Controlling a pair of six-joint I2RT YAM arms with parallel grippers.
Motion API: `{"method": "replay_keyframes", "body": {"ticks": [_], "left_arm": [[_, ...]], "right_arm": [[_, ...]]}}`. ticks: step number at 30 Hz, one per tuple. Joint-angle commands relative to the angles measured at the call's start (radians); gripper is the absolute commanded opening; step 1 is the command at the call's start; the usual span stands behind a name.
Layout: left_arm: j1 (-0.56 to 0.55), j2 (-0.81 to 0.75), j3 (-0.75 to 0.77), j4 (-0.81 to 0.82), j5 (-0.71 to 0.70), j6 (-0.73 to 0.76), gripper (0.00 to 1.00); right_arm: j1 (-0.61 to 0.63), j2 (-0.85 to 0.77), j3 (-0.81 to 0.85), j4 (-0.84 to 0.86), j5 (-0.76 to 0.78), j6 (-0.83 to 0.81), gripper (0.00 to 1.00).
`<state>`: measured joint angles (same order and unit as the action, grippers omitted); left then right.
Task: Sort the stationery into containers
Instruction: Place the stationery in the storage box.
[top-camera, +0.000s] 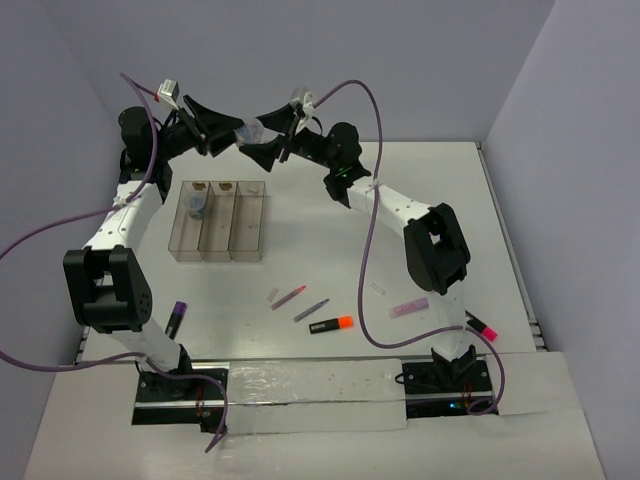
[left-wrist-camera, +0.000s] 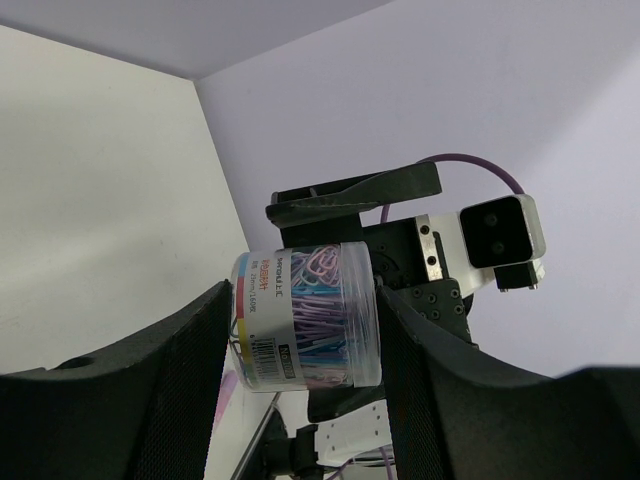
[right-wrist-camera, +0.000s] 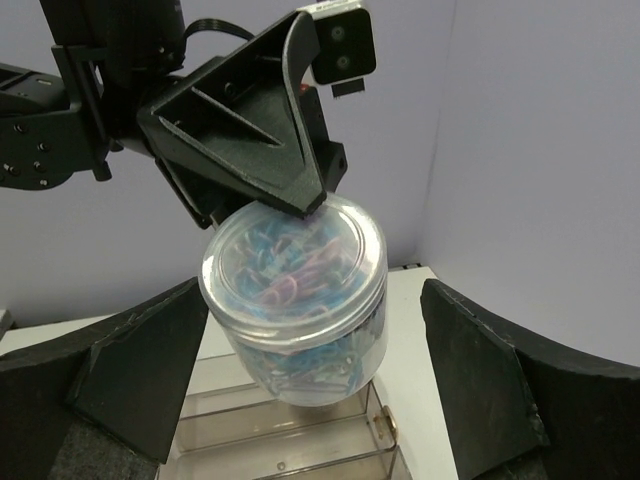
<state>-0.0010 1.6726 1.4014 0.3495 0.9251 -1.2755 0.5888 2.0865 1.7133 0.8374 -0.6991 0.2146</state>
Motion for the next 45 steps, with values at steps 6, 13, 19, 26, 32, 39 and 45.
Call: {"method": "replay_keyframes", "body": {"ticks": [6, 13, 19, 26, 32, 39, 45], "left_arm": [[-0.001, -0.002, 0.071, 0.056, 0.023, -0.02, 0.0], [-0.001, 0.004, 0.07, 0.057, 0.024, -0.024, 0.0], [-0.001, 0.004, 0.064, 0.059, 0.026, -0.025, 0.0], [-0.002, 0.003, 0.044, 0.026, 0.041, -0.001, 0.0], [-0.003, 0.031, 0.058, -0.018, 0.087, 0.065, 0.24], [-0.001, 0.063, 0.218, -0.26, 0.064, 0.434, 0.78], [-0.001, 0.074, 0.44, -0.507, 0.056, 0.849, 0.96]], "right_arm": [[0.009, 0.0, -0.031, 0.063, 0.021, -0.002, 0.94], [0.011, 0.015, -0.005, 0.068, 0.023, 0.008, 0.86], [0.011, 0.017, -0.004, 0.068, 0.012, 0.0, 0.78], [0.011, 0.01, -0.005, 0.068, 0.004, 0.001, 0.19], [0.011, -0.034, -0.056, 0.064, 0.015, -0.028, 0.0], [0.008, -0.1, -0.15, 0.037, 0.017, -0.076, 0.0], [0.004, -0.125, -0.196, 0.008, 0.022, -0.097, 0.0]]}}
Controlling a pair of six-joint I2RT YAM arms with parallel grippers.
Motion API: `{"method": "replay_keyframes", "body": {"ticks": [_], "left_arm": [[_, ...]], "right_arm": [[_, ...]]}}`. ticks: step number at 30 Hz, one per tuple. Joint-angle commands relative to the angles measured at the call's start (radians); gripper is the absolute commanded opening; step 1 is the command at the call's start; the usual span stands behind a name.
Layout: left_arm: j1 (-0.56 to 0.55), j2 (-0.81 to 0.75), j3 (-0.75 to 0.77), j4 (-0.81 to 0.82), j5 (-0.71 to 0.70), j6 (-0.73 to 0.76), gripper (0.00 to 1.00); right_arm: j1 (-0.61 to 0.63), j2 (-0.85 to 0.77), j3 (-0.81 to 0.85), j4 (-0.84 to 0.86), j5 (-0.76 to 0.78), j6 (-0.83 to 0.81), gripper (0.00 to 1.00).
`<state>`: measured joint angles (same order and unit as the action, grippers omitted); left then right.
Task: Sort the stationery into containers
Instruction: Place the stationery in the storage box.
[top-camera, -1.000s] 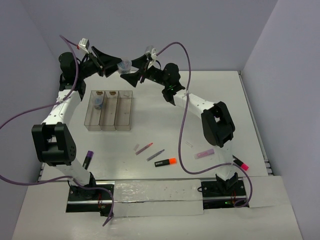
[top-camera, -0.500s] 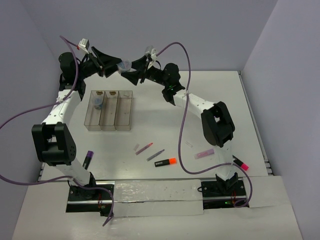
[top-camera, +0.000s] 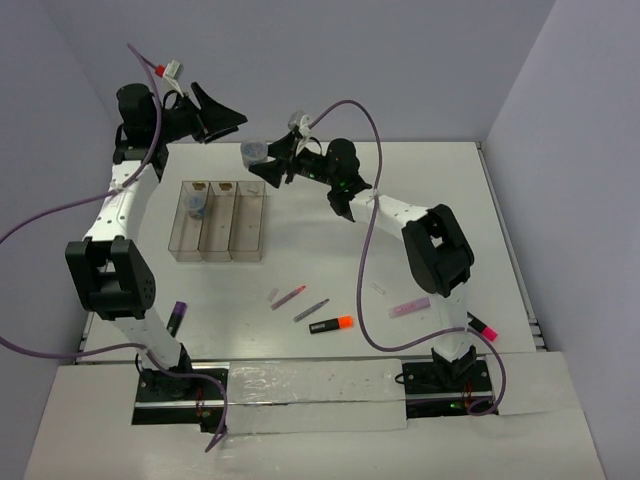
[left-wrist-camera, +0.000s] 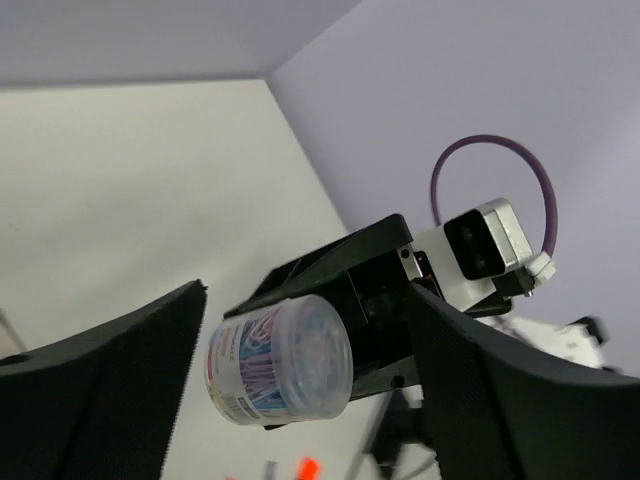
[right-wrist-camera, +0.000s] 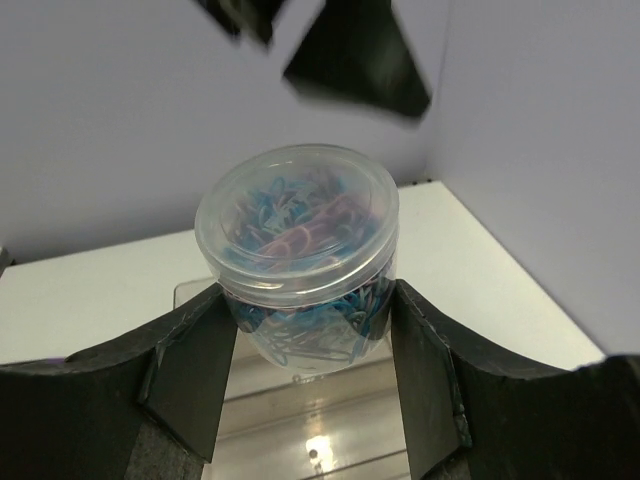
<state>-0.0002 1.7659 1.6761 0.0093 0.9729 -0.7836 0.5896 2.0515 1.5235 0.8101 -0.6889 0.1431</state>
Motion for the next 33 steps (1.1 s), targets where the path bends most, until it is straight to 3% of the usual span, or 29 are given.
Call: {"method": "replay_keyframes", "body": {"ticks": [1, 4, 5, 8, 10, 13, 20, 33], "left_arm": [[-0.001, -0.018, 0.197, -0.204, 0.007, 0.414, 0.98], [-0.001, -0.013, 0.271, -0.33, -0.021, 0.577, 0.99], [-0.009, -0.01, 0.302, -0.381, -0.041, 0.704, 0.99], [-0.112, -0.002, 0.421, -0.656, -0.282, 1.045, 0.99], [-0.168, -0.029, 0.404, -0.72, -0.432, 1.125, 0.99], [-0.234, -0.061, 0.35, -0.736, -0.555, 1.161, 0.99], [-0.349, -0.019, 0.401, -0.856, -0.702, 1.146, 0.99], [-0.41, 0.046, 0.357, -0.913, -0.813, 1.103, 0.99]], "right_arm": [[0.001, -0.089, -0.005, 0.031, 0.013, -0.02, 0.0], [-0.002, -0.085, 0.003, 0.014, 0.023, -0.013, 0.0], [-0.002, -0.085, 0.003, -0.004, 0.032, -0.017, 0.0], [-0.001, -0.094, 0.0, -0.044, 0.077, -0.035, 0.0], [-0.001, -0.103, -0.015, -0.044, 0.099, -0.038, 0.0], [0.001, -0.116, -0.039, -0.042, 0.109, -0.059, 0.0], [0.007, -0.129, -0.062, -0.042, 0.103, -0.079, 0.0], [0.014, -0.131, -0.059, -0.04, 0.125, -0.093, 0.0]]}}
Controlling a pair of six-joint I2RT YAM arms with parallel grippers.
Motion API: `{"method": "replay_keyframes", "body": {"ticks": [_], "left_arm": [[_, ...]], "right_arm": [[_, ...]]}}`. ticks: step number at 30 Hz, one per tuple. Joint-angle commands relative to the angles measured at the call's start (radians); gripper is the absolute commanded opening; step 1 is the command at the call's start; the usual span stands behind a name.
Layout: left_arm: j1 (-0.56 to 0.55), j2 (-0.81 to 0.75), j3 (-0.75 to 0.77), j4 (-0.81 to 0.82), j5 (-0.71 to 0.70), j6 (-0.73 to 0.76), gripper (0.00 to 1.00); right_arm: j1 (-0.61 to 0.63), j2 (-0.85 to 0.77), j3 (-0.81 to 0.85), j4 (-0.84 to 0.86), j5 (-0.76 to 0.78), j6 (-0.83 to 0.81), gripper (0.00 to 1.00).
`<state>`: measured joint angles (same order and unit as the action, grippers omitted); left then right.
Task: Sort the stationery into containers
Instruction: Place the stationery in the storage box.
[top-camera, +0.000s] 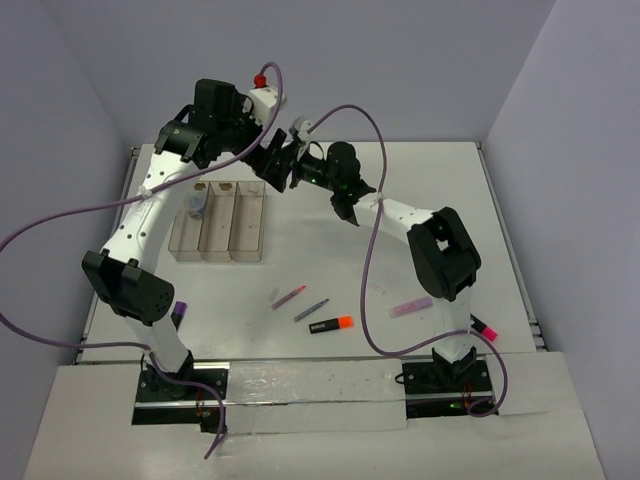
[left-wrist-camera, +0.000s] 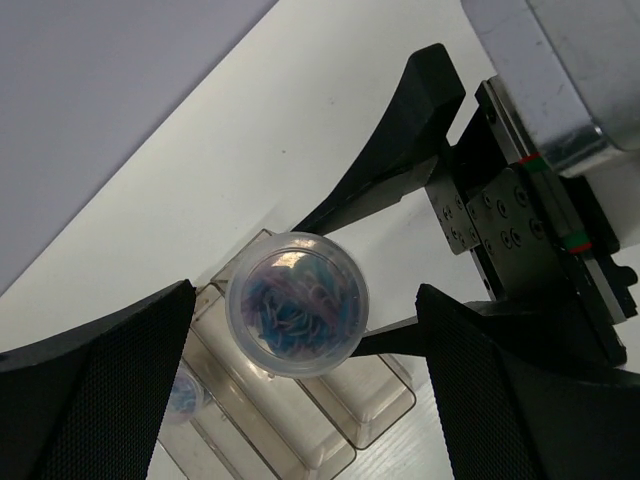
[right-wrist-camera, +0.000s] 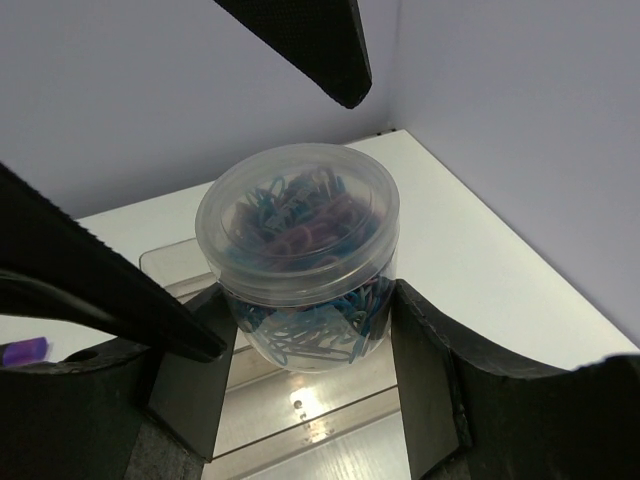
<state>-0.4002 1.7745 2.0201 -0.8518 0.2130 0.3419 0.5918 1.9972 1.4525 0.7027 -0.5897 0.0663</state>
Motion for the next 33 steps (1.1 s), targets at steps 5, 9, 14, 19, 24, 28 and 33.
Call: {"method": "replay_keyframes", "body": {"ticks": [5, 9, 14, 19, 24, 28, 33], "left_arm": [[-0.011, 0.064, 0.032, -0.097, -0.038, -0.044, 0.96], [-0.01, 0.086, 0.046, -0.127, -0.038, -0.077, 0.96], [-0.009, 0.091, 0.061, -0.143, -0.003, -0.118, 0.82], [0.003, 0.106, 0.075, -0.162, 0.039, -0.181, 0.91], [0.014, 0.1, 0.076, -0.114, 0.066, -0.256, 0.89], [0.014, 0.088, 0.038, -0.084, 0.083, -0.286, 0.83], [0.012, 0.103, 0.015, -0.095, 0.109, -0.291, 0.48]], "right_arm": [[0.013, -0.08, 0.012, 0.066, 0.035, -0.026, 0.0], [0.014, -0.079, 0.015, 0.068, 0.044, -0.024, 0.0], [0.013, -0.078, 0.014, 0.082, 0.053, -0.006, 0.0], [0.013, -0.08, 0.008, 0.11, 0.059, 0.01, 0.0], [0.014, -0.073, 0.012, 0.135, 0.062, 0.04, 0.0], [0.017, -0.072, 0.012, 0.138, 0.077, 0.042, 0.0], [0.018, -0.074, 0.014, 0.139, 0.085, 0.04, 0.0]]}}
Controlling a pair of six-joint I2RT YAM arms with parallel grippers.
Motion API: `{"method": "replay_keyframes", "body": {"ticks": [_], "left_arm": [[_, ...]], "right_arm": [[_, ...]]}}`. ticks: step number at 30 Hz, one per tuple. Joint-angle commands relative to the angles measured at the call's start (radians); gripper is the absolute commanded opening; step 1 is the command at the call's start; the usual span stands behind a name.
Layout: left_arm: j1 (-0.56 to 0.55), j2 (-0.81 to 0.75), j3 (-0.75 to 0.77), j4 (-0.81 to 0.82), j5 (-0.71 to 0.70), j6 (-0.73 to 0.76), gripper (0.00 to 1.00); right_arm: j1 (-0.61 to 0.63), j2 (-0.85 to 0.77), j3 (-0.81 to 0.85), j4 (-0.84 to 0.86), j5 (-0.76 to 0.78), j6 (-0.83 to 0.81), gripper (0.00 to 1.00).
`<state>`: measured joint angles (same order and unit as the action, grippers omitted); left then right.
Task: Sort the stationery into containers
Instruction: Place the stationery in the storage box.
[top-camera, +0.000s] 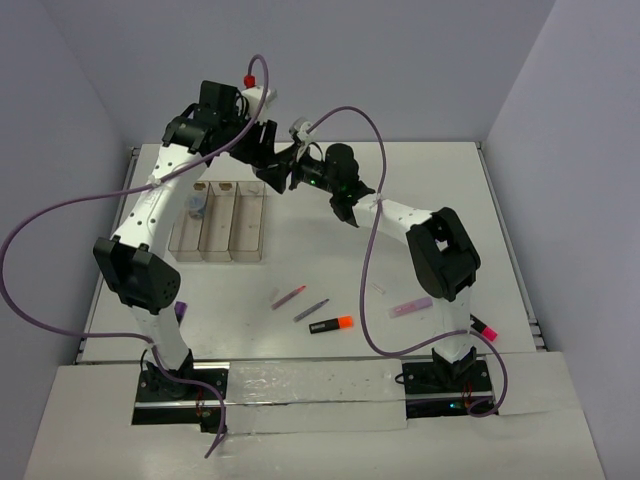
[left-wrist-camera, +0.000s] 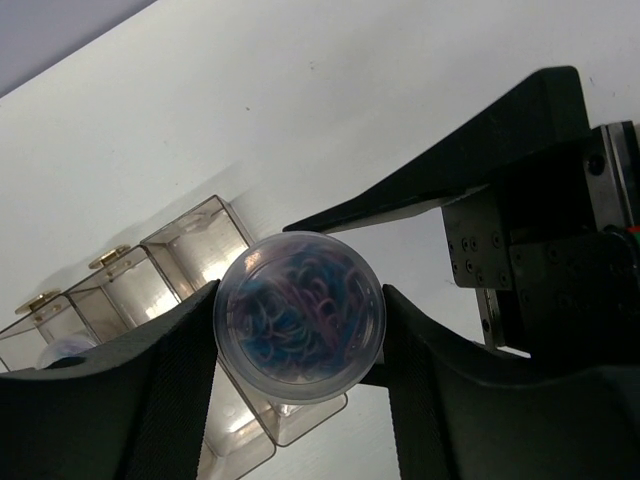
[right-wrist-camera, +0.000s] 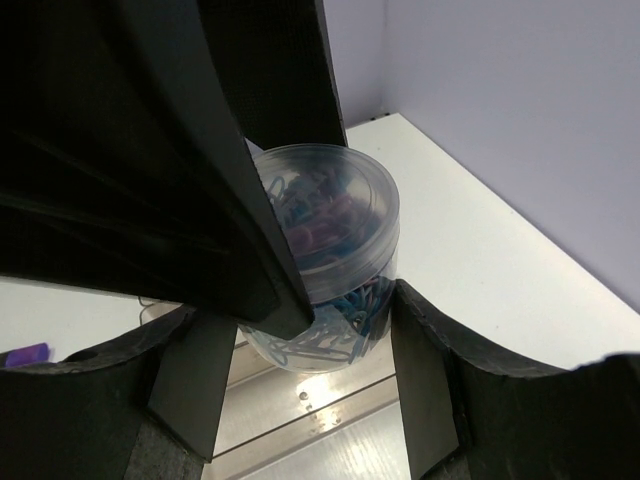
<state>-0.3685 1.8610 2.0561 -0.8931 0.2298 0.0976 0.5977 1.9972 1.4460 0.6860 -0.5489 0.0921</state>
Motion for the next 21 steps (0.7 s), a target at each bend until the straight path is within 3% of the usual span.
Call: {"method": "replay_keyframes", "body": {"ticks": [1, 7, 13, 14, 15, 16, 17, 21], "left_arm": [[-0.02, 0.021, -0.019, -0.059, 0.098, -0.047, 0.41], [-0.02, 0.022, -0.025, -0.055, 0.112, -0.046, 0.02], [-0.014, 0.006, -0.047, -0.022, 0.134, -0.019, 0.0], [-0.006, -0.003, -0.062, 0.01, 0.143, -0.028, 0.0], [0.009, -0.011, -0.08, 0.041, 0.142, -0.042, 0.0], [0.015, -0.01, -0.079, 0.055, 0.134, -0.049, 0.0], [0.025, -0.005, -0.066, 0.06, 0.122, -0.053, 0.0], [0.067, 0.009, -0.082, 0.073, 0.149, -0.083, 0.0]], "right_arm": [[0.012, -0.075, 0.02, 0.156, 0.046, 0.013, 0.0], [0.013, -0.075, 0.016, 0.155, 0.049, 0.008, 0.0], [0.011, -0.063, 0.029, 0.146, 0.004, 0.032, 0.0], [0.012, -0.056, 0.038, 0.142, -0.017, 0.046, 0.08], [0.013, -0.048, 0.051, 0.139, -0.03, 0.057, 0.24], [0.013, -0.047, 0.055, 0.137, -0.037, 0.064, 0.27], [0.011, -0.045, 0.059, 0.135, -0.051, 0.069, 0.47], [0.01, -0.06, 0.03, 0.133, -0.049, 0.048, 0.82]]}}
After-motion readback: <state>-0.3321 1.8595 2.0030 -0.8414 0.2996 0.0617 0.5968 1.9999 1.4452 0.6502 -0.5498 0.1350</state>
